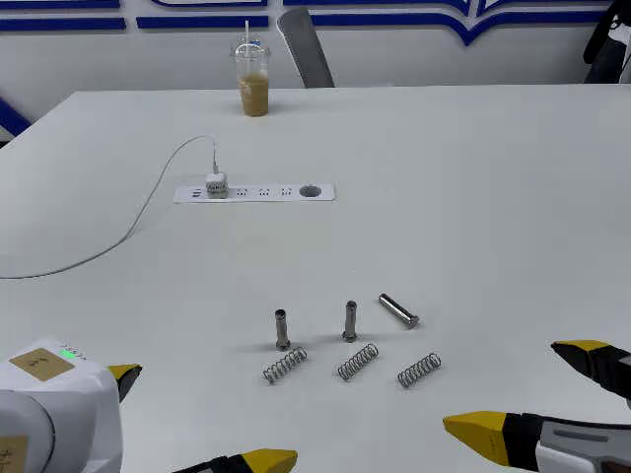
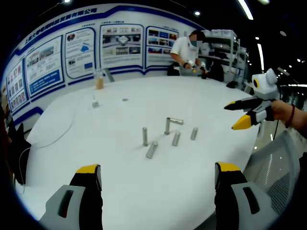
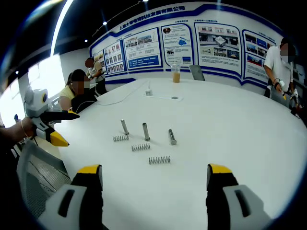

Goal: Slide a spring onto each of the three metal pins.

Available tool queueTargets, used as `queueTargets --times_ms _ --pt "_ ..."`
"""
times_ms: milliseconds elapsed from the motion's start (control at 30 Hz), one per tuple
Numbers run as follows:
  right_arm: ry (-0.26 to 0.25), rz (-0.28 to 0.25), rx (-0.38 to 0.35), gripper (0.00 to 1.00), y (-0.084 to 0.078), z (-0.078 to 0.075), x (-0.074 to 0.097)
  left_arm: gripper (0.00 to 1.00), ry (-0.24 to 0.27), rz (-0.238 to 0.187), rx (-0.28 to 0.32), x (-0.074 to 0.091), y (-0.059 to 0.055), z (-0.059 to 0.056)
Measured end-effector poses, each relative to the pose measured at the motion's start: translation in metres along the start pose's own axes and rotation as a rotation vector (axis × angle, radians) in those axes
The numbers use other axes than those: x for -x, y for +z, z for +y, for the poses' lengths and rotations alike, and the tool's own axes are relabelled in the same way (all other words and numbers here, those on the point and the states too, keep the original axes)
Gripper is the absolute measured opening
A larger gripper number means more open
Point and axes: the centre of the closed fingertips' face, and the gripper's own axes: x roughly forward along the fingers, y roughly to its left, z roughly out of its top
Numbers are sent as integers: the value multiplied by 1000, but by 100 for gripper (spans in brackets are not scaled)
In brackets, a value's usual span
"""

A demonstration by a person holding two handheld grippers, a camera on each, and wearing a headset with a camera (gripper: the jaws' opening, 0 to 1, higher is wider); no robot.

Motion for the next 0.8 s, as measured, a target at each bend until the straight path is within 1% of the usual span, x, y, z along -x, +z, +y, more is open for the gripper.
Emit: queueTargets --times_ms 200,400,600,800 --pt "4 3 16 89 6 -4 -9 99 -2 -12 -6 -1 2 -2" --pt "4 -3 13 85 13 -9 -19 98 3 1 -14 -4 -1 -1" --pt "-2 -8 18 80 20 -16 -30 98 9 -8 -17 -4 1 1" --pt "-2 -19 14 76 27 -23 -44 97 8 -6 -18 -6 0 1"
